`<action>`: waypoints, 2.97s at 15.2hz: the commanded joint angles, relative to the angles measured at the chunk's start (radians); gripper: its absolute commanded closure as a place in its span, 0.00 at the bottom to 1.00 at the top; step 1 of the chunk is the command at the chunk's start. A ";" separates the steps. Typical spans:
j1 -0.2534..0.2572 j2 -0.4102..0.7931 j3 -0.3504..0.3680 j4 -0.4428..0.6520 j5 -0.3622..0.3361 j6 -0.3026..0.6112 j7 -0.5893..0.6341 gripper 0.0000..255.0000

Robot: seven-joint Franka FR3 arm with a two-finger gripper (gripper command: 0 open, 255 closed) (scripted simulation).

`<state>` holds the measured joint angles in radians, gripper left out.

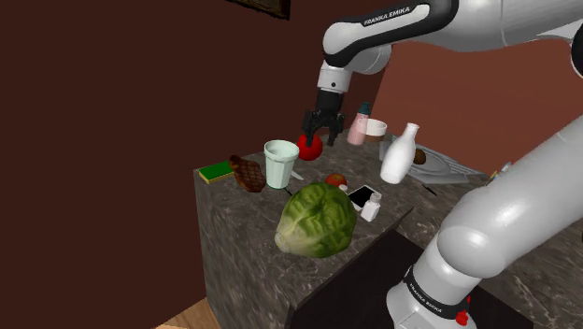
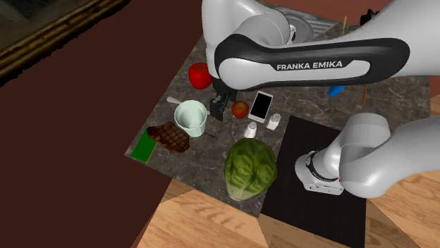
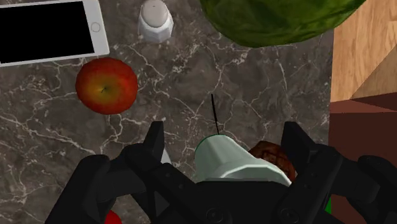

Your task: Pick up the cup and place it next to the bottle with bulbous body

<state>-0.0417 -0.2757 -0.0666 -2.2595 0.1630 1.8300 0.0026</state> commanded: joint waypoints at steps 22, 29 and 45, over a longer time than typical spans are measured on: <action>-0.005 0.417 -0.014 0.219 0.084 0.230 -0.033 0.00; -0.005 0.417 -0.014 0.219 0.084 0.230 -0.033 1.00; -0.006 0.363 -0.018 0.289 0.066 0.109 -0.004 1.00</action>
<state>-0.0483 0.0939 -0.0844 -1.9760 0.2303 1.9502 -0.0047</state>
